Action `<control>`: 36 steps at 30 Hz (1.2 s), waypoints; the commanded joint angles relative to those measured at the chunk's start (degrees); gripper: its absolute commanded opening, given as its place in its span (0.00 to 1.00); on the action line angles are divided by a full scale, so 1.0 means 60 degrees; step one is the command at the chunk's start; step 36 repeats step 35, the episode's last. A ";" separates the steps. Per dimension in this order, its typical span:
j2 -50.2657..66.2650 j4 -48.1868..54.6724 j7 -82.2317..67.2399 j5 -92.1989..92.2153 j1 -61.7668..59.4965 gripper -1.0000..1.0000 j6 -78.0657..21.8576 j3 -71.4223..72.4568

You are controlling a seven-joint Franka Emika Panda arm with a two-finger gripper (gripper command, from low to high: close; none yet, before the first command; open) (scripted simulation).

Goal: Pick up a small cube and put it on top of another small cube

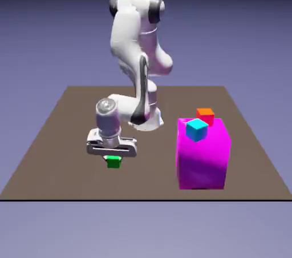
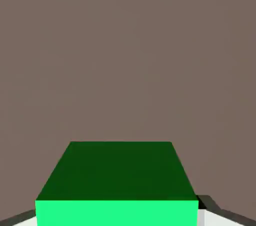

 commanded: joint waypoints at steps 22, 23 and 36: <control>-0.3868 0.3282 -0.4713 -0.0879 0.5245 0.00 -0.6635 0.3205; -0.4018 0.3447 -0.4892 -0.1018 0.5592 0.00 -0.6944 0.3135; -0.3972 0.3122 -0.4925 -0.1115 0.5706 1.00 -0.6571 0.3087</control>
